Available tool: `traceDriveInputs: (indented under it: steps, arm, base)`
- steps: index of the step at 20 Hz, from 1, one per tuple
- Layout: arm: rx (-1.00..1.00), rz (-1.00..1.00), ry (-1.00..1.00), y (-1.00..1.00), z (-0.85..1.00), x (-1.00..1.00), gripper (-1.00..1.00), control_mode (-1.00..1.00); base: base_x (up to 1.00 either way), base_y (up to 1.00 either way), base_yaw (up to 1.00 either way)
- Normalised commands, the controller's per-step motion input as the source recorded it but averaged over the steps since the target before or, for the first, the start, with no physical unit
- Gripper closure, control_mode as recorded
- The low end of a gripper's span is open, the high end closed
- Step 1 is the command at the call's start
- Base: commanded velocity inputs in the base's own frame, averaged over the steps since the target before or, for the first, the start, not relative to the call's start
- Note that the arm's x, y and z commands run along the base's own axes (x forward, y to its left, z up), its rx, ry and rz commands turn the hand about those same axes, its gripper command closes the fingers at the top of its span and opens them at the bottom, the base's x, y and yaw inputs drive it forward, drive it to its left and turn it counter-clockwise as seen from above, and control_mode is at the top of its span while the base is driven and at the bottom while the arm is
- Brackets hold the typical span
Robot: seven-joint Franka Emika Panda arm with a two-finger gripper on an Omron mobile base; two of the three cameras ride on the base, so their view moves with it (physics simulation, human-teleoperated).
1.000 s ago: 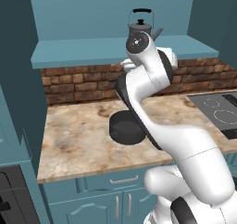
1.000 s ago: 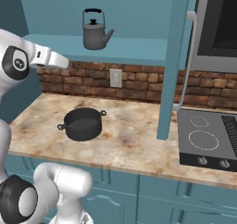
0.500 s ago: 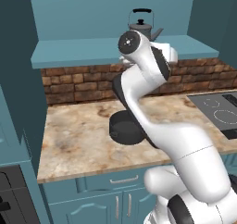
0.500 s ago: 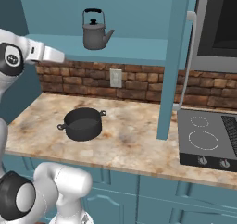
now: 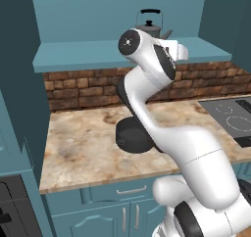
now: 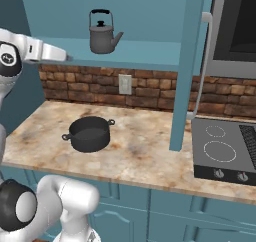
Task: Pick the kettle from the cabinet and place it on a stove burner. Then pick the pot from the counter and place it on another stove burner. Finally, turn both burners on.
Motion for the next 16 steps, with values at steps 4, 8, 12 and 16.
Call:
traceDriveInputs:
  steps: [4,8,12,16]
  arm:
    - [-0.03,-0.07,-0.02,0.0,0.25,0.09,-1.0,-1.0]
    - [-0.03,-0.07,-0.01,0.0,0.25,0.12,-1.0,-1.0]
    - [-0.03,-0.07,-0.03,0.0,0.22,0.11,-1.0,-1.0]
    - [-0.03,-0.06,-0.06,0.0,0.11,0.1,-1.0,-1.0]
  base:
    - [0.0,0.0,0.0]
    - [0.0,0.0,0.0]
    - [0.0,0.0,0.0]
    - [0.0,0.0,0.0]
